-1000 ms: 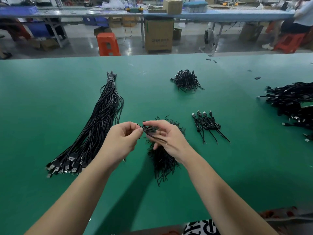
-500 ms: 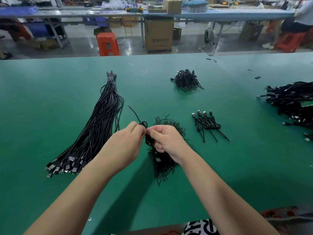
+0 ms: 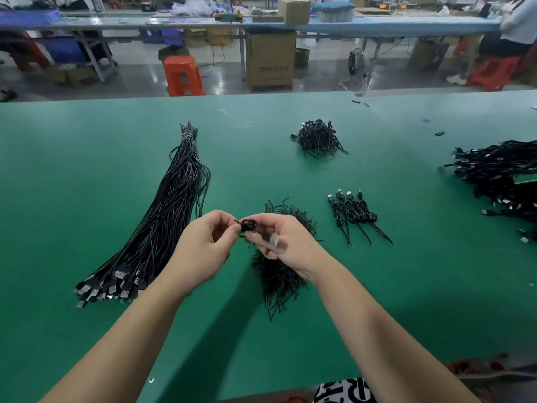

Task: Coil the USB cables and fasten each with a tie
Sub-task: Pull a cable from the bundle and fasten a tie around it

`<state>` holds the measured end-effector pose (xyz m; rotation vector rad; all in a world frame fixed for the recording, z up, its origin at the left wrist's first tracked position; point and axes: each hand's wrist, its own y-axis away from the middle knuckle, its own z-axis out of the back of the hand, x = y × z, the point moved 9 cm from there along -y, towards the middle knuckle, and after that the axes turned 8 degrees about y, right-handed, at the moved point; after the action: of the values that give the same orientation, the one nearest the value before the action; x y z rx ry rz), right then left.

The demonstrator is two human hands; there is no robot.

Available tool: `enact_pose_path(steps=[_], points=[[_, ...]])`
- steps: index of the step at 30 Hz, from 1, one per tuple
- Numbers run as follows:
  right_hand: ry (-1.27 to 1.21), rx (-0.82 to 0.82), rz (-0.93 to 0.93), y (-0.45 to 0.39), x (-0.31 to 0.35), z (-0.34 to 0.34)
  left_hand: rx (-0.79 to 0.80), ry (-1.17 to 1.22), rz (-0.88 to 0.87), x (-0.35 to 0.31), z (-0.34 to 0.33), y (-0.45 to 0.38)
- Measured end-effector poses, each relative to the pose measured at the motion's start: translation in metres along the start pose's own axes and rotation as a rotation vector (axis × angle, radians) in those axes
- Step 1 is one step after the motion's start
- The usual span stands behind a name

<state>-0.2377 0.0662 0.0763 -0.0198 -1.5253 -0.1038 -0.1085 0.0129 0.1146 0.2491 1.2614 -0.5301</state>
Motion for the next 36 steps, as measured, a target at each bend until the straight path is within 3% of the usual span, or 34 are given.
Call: enact_pose_path(steps=[3,9,12,15,20,23,25,30,36], points=[[0.104,-0.071,-0.019,0.0,-0.001,0.007,-0.01,-0.071,-0.032,-0.005,-0.002,0.0],[-0.026,-0.036,-0.129,0.001,-0.012,0.0,0.036,-0.652,-0.501,-0.043,-0.023,0.019],[-0.023,-0.025,-0.185,0.002,-0.018,0.002,0.082,-0.836,-0.634,-0.04,-0.034,0.028],[-0.054,-0.019,-0.185,0.002,-0.021,0.001,0.077,-0.664,-0.493,-0.029,-0.026,0.023],[-0.172,0.049,-0.086,0.003,-0.009,-0.003,-0.061,-0.318,-0.119,-0.003,0.001,0.006],[-0.035,0.014,-0.056,0.003,-0.004,0.001,-0.024,-0.008,0.105,0.016,0.001,0.002],[0.033,-0.056,-0.067,0.002,-0.004,0.008,0.001,0.027,0.132,0.015,-0.003,0.004],[0.021,-0.131,-0.094,-0.001,-0.007,0.013,-0.029,-0.426,-0.256,-0.03,-0.01,0.013],[0.055,-0.117,-0.153,-0.001,-0.013,0.014,0.135,-0.818,-0.591,-0.041,-0.037,0.028]])
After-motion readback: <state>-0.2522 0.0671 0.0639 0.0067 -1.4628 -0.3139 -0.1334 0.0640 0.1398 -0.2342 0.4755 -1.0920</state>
